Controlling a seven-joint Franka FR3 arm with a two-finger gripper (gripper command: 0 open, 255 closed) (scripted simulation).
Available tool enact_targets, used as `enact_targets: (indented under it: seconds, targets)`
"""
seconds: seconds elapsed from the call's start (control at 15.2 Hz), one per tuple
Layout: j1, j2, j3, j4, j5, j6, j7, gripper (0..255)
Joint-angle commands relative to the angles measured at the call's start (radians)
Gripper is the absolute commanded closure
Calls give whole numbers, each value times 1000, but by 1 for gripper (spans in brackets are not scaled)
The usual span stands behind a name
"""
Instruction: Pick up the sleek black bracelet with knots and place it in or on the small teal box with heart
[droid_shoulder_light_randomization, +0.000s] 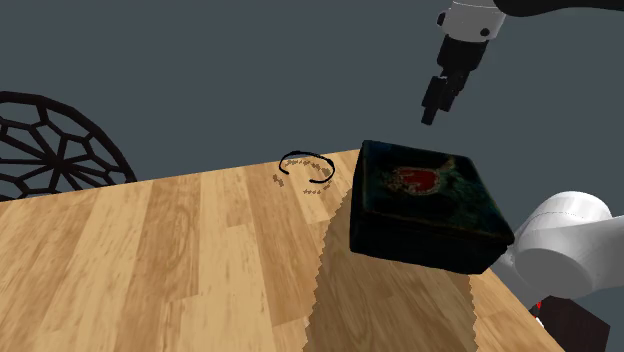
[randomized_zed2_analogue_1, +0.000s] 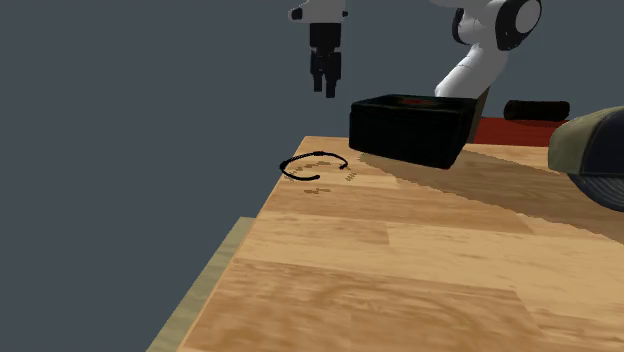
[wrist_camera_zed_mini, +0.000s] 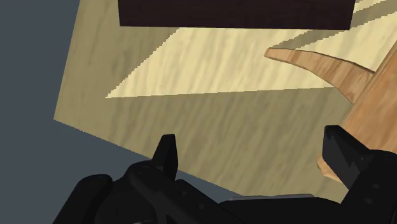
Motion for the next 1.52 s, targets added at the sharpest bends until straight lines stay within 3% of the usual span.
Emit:
enact_targets:
  seconds: [0.0,0.79,1.45]
  targets:
    - [0,0,0,0,0,0,0,0]
    - [113,228,165,103,140,157,110,0]
    - [174,422,277,233,182,258,183,0]
